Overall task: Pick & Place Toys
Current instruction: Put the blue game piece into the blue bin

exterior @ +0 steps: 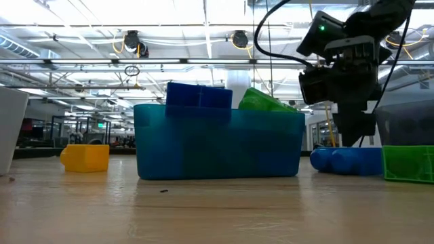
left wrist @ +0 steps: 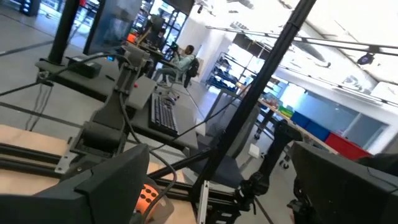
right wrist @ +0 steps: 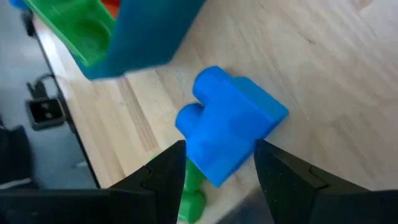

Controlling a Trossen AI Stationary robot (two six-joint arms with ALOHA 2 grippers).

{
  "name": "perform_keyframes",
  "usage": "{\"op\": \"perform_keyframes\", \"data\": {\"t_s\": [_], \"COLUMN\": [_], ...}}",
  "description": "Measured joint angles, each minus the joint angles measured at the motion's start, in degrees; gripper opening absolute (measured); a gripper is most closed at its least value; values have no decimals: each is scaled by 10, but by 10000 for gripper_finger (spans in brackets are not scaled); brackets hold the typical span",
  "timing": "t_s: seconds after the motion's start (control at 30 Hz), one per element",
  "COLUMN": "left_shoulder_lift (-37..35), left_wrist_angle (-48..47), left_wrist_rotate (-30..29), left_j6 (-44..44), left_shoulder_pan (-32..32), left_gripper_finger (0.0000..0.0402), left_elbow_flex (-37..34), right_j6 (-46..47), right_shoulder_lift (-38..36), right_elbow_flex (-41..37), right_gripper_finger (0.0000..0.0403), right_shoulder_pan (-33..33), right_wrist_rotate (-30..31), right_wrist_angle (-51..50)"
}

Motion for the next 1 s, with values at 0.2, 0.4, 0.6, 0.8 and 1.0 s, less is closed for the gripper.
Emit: {"op": "perform_keyframes", "data": {"t_s": [0.2, 0.4, 0.6, 0.8, 1.0], "left_shoulder_lift": [0, 0, 0, 0, 0], "left_wrist_angle": [0, -1, -1, -2, -2], "left_wrist_rotate": [-16, -22, -22, -22, -22], "left_j6": [-1, -1, -1, -5, -5], "left_shoulder_pan": [0, 0, 0, 0, 0], "left_gripper_finger": [399, 399, 399, 399, 399], "left_elbow_flex": [0, 0, 0, 0, 0], "right_j6": [35, 68, 67, 64, 60], "right_shoulder_lift": [0, 0, 0, 0, 1], "right_elbow_flex": [-33, -61, -68, -68, -68], "right_gripper_finger": [180, 168, 142, 128, 126], "right_shoulder_pan": [-2, -2, -2, -1, 2], "right_wrist_rotate": [-3, -2, -1, 14, 16], "right_wrist_angle": [84, 157, 156, 158, 179]}}
